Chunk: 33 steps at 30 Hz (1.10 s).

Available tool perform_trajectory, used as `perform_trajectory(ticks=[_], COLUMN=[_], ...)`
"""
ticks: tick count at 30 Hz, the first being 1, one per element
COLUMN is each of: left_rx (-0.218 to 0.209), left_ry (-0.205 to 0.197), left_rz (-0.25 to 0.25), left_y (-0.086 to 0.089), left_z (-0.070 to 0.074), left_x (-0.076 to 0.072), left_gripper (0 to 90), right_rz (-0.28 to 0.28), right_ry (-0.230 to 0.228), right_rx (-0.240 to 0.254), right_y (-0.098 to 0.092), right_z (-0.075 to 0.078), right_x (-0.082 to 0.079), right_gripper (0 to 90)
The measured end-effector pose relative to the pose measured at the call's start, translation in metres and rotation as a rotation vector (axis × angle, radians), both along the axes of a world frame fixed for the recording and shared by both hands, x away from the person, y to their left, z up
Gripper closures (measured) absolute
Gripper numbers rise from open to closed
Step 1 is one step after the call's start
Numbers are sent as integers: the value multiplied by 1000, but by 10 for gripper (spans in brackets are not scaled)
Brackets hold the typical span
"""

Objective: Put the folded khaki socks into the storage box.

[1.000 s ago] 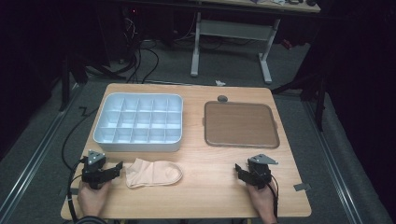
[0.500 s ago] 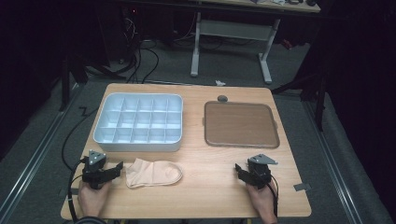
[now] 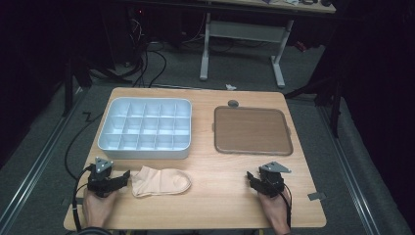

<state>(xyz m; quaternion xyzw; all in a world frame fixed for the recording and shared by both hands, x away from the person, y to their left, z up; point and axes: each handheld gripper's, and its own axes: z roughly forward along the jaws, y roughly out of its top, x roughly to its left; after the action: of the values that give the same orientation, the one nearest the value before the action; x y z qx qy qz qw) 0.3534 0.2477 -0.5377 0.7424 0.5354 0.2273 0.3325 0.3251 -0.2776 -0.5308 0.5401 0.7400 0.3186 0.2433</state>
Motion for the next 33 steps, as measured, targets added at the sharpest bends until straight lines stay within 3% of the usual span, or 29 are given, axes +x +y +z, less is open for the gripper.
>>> perform_trajectory(ticks=[10,22,27,33], left_rx=[-3,-152,-164,-223], left_ry=[0,-11,-18,-18], left_rz=[-8,-41,-77,-115], left_y=[0,9,7,0], left_z=[0,6,11,14], left_x=[-1,-11,-17,-24], left_gripper=[241,293,304,305], right_rz=[-17,14,36,60], right_ry=[-6,-17,-18,-20], right_rx=[-2,51,75,95], right_y=[-1,7,11,17], right_z=[0,3,5,6], right_x=[0,-4,-7,-8], right_gripper=[524,566,569,572])
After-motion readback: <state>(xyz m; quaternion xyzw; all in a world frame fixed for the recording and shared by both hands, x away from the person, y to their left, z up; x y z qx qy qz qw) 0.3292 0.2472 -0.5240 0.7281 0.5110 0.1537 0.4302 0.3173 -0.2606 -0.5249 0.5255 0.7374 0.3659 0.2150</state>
